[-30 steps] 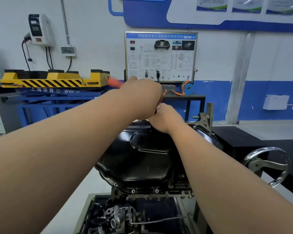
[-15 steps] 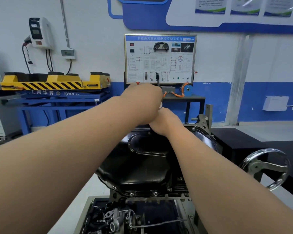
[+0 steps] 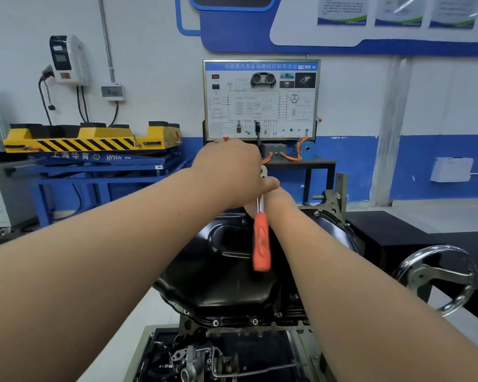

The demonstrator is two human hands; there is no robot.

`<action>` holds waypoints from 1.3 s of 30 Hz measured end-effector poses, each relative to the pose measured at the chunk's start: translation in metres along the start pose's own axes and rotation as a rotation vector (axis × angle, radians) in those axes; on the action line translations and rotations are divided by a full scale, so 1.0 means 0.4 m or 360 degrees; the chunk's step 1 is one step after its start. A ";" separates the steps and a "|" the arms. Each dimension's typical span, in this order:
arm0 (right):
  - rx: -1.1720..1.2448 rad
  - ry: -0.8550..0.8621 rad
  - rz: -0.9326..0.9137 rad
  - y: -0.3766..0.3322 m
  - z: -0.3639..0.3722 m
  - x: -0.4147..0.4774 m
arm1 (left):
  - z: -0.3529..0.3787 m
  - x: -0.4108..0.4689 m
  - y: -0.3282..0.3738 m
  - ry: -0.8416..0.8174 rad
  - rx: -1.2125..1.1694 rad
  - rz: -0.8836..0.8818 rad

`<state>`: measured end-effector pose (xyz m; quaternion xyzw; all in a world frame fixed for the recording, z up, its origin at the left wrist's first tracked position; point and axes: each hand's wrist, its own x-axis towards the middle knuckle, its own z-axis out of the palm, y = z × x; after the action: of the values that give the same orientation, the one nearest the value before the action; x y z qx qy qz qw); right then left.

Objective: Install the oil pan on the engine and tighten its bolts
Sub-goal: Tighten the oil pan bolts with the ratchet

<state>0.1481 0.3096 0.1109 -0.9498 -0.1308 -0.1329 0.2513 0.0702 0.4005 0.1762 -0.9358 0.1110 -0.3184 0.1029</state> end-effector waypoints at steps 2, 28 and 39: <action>0.0045 0.0058 -0.0026 0.008 -0.001 -0.001 | -0.004 0.008 0.013 -0.0015 -0.0003 0.0069; -0.0038 0.0120 -0.0099 0.010 0.003 0.005 | -0.019 0.035 -0.027 -0.0066 0.0383 0.0502; 0.0038 0.0178 -0.0053 0.006 -0.002 -0.002 | -0.015 0.042 -0.002 -0.0119 0.0048 0.0094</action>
<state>0.1480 0.3073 0.1102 -0.9355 -0.1340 -0.1885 0.2672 0.0796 0.3957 0.1908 -0.9417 0.1300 -0.2817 0.1305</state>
